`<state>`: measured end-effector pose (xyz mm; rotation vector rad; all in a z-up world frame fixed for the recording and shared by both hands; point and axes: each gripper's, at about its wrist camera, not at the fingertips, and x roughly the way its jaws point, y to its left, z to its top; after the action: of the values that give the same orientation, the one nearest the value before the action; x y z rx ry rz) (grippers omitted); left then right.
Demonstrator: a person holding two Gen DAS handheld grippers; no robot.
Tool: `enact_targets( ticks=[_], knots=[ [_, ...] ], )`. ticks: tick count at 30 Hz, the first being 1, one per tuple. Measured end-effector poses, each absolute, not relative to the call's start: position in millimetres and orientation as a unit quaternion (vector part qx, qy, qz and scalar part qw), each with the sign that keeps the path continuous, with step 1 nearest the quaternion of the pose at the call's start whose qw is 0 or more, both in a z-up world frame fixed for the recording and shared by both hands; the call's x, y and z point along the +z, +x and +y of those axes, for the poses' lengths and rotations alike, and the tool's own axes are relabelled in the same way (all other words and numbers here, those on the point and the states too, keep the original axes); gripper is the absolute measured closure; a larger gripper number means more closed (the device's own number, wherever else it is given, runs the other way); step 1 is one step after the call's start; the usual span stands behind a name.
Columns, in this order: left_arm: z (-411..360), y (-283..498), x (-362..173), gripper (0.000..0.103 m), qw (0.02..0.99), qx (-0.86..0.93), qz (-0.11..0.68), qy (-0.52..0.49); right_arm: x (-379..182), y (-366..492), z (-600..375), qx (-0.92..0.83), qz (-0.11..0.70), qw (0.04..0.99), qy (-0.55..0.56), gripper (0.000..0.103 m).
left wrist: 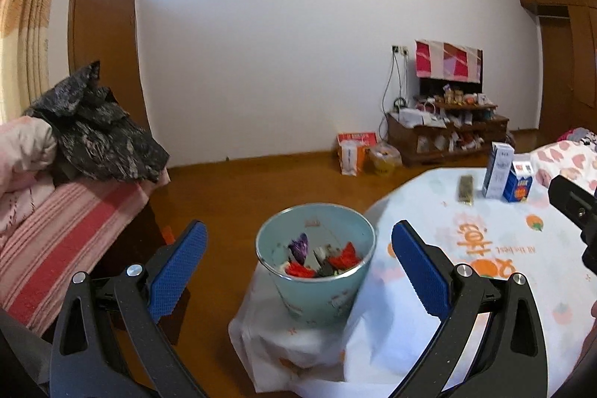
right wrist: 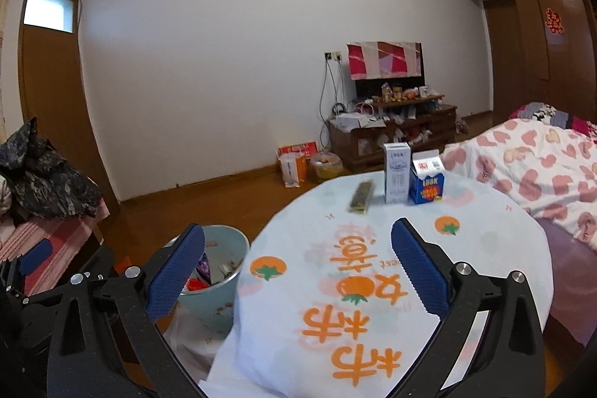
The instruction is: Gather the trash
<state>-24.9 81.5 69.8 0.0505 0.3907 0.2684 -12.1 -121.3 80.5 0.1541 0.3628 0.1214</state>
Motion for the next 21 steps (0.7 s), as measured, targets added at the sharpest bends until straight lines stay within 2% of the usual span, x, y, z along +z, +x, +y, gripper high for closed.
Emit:
enact_targets(
  ticks=[21],
  knots=[
    [94, -31, 80, 0.006, 0.97, 0.145, 0.194, 0.02, 81, -12, -110, 0.065, 0.19, 0.977, 0.075, 0.005]
  ],
)
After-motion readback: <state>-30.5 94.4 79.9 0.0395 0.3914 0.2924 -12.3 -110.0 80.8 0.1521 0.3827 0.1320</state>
